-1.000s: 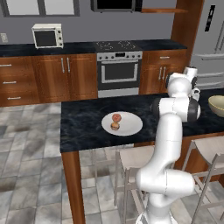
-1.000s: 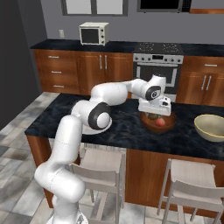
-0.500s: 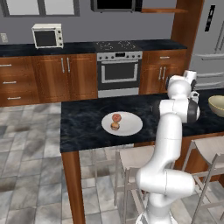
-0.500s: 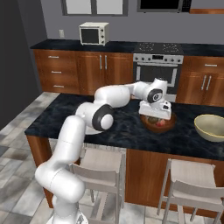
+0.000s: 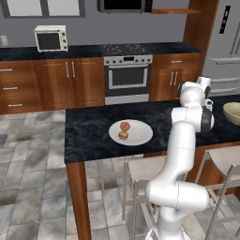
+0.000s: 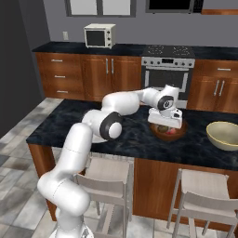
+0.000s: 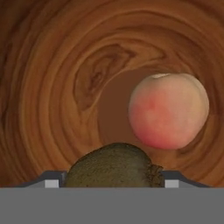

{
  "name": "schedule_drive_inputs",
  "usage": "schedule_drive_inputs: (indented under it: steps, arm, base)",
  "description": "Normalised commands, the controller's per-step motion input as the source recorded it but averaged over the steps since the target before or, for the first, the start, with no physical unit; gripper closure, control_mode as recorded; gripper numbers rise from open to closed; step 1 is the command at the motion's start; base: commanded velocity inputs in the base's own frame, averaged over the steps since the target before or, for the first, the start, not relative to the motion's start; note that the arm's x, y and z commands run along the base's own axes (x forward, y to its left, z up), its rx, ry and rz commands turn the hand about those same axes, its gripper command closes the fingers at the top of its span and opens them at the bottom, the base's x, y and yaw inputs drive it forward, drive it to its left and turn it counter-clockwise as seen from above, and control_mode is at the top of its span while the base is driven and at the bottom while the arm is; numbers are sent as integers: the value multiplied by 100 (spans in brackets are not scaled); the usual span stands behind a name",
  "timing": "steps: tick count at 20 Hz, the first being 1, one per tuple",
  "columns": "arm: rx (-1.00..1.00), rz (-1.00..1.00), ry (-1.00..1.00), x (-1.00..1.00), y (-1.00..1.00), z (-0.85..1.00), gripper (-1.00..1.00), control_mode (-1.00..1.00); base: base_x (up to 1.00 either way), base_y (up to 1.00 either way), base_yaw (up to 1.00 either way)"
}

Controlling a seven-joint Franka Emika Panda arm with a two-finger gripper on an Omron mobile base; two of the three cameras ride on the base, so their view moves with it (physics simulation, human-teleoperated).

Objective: Take the fruits from the plate on the dining counter and place two fruits in each bowl.

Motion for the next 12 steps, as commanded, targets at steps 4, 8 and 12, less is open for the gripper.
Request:
schedule_drive_inputs:
  steps: [4,8,12]
  arm:
    - [-4,0,0,0,2,6,-100,-100]
    - [-14,0,0,0,11,36,-100,-100]
    - [-2,0,0,-1,9,75,-100,-100]
  base:
    - [0,0,0]
    - [0,0,0]
    - [0,0,0]
